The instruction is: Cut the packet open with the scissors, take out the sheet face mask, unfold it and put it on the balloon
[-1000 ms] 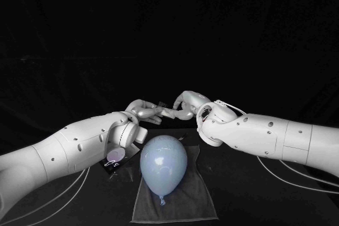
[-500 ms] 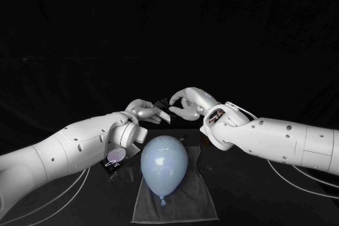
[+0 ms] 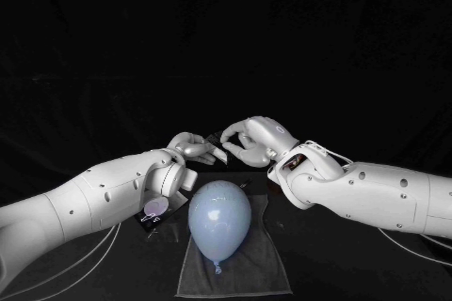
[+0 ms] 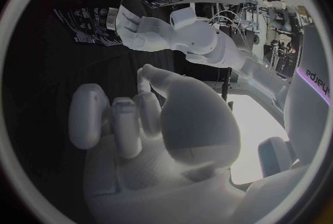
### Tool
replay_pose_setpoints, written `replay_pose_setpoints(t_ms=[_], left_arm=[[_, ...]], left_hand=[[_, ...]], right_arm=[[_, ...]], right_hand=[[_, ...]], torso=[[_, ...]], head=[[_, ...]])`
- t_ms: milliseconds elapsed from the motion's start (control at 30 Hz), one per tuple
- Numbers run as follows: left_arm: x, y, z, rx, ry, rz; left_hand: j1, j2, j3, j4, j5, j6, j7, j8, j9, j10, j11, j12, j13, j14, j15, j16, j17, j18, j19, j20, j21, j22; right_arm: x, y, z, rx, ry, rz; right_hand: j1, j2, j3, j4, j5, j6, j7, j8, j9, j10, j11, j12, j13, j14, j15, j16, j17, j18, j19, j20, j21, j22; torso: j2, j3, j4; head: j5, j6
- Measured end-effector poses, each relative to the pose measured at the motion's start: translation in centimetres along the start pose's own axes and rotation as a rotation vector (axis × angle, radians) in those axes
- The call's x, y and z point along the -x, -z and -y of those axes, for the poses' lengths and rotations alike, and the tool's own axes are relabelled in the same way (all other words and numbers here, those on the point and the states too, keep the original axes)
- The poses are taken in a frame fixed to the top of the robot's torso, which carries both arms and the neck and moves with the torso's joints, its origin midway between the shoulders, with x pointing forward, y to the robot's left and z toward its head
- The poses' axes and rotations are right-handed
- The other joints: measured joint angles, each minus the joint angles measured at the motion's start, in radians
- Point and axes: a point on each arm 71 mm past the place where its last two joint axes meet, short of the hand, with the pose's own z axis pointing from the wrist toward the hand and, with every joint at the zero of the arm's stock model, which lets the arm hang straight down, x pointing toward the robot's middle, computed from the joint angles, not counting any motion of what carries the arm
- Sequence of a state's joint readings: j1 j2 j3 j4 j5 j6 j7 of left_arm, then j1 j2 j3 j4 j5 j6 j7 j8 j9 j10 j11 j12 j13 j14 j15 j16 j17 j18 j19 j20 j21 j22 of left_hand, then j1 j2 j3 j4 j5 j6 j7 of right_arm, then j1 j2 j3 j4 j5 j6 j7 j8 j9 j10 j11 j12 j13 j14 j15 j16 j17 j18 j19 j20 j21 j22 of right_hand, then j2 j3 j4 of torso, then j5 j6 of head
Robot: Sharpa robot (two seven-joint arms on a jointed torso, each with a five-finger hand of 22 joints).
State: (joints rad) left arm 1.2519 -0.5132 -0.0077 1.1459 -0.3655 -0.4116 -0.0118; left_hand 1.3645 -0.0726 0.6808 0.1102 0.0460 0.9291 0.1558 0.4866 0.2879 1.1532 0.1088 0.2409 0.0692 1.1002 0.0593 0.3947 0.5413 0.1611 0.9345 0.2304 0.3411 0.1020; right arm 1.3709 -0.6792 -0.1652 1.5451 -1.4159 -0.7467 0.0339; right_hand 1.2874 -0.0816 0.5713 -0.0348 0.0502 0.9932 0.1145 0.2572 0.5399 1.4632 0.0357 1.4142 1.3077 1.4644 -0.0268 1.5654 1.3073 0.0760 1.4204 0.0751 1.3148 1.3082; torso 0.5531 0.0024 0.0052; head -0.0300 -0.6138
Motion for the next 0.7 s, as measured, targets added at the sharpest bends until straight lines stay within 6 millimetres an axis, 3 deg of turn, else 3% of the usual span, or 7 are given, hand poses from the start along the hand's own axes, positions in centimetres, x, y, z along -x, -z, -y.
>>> replay_pose_setpoints(t_ms=[333, 500, 567, 700], left_arm=[[-0.2, 0.0, 0.0, 0.001, 0.0, -0.003], [-0.2, 0.0, 0.1, 0.001, 0.0, -0.005], [-0.3, 0.0, 0.1, 0.0, 0.0, -0.006], [-0.3, 0.0, 0.1, 0.0, 0.0, -0.007]], left_hand=[[-0.007, -0.007, 0.014, -0.011, 0.0, 0.004, -0.003, -0.003, 0.0, 0.01, -0.001, -0.014, -0.001, 0.003, 0.0, 0.0, 0.0, 0.0, -0.009, -0.009, 0.023, 0.011], [-0.042, -0.04, 0.083, -0.05, 0.001, 0.022, -0.004, -0.006, 0.0, 0.029, 0.0, -0.035, -0.001, 0.012, -0.002, 0.0, 0.0, 0.0, -0.038, -0.013, 0.069, 0.04], [-0.061, -0.042, 0.12, -0.084, 0.001, 0.026, -0.006, -0.007, 0.0, 0.034, 0.002, -0.036, -0.001, 0.016, -0.005, 0.0, 0.0, -0.001, -0.047, -0.014, 0.085, 0.051], [-0.086, -0.046, 0.149, -0.113, 0.001, 0.036, -0.007, -0.011, 0.0, 0.041, 0.002, -0.045, -0.001, 0.017, -0.004, 0.004, 0.0, -0.001, -0.068, -0.014, 0.115, 0.07]], right_arm=[[-2.0, -1.1, -1.2, 0.024, 0.112, -0.109], [-3.0, -1.5, -1.0, -0.009, 0.169, -0.163], [-3.3, -1.5, -0.9, -0.02, 0.184, -0.177], [-3.7, -1.6, -0.6, -0.043, 0.209, -0.197]], right_hand=[[0.004, -0.004, -0.004, -0.004, 0.0, 0.006, -0.006, 0.002, -0.004, 0.0, 0.0, 0.033, 0.0, 0.004, -0.004, 0.0, 0.0, 0.0, 0.009, -0.002, 0.015, 0.0], [0.004, -0.004, -0.006, -0.005, 0.0, 0.006, -0.006, -0.004, -0.01, 0.0, 0.0, 0.033, 0.0, 0.004, -0.004, -0.001, 0.0, -0.001, 0.009, -0.001, 0.015, -0.001], [0.004, -0.004, -0.006, -0.005, 0.0, 0.006, -0.006, -0.004, -0.012, 0.0, 0.0, 0.033, 0.0, 0.004, -0.004, -0.001, 0.001, -0.001, 0.009, -0.002, 0.015, -0.001], [-0.003, -0.011, -0.006, -0.005, 0.0, 0.006, -0.006, -0.008, -0.014, 0.0, 0.0, 0.033, 0.0, 0.004, -0.004, 0.002, 0.001, -0.001, 0.009, -0.002, 0.016, -0.001]], torso=[[0.0, -0.0007, 0.0012], [0.0, -0.0012, 0.0019], [0.0, -0.0012, 0.0019], [0.0, -0.0011, 0.0017]], head=[[-0.001, -0.001], [-0.002, -0.003], [-0.002, -0.003], [-0.001, -0.004]])
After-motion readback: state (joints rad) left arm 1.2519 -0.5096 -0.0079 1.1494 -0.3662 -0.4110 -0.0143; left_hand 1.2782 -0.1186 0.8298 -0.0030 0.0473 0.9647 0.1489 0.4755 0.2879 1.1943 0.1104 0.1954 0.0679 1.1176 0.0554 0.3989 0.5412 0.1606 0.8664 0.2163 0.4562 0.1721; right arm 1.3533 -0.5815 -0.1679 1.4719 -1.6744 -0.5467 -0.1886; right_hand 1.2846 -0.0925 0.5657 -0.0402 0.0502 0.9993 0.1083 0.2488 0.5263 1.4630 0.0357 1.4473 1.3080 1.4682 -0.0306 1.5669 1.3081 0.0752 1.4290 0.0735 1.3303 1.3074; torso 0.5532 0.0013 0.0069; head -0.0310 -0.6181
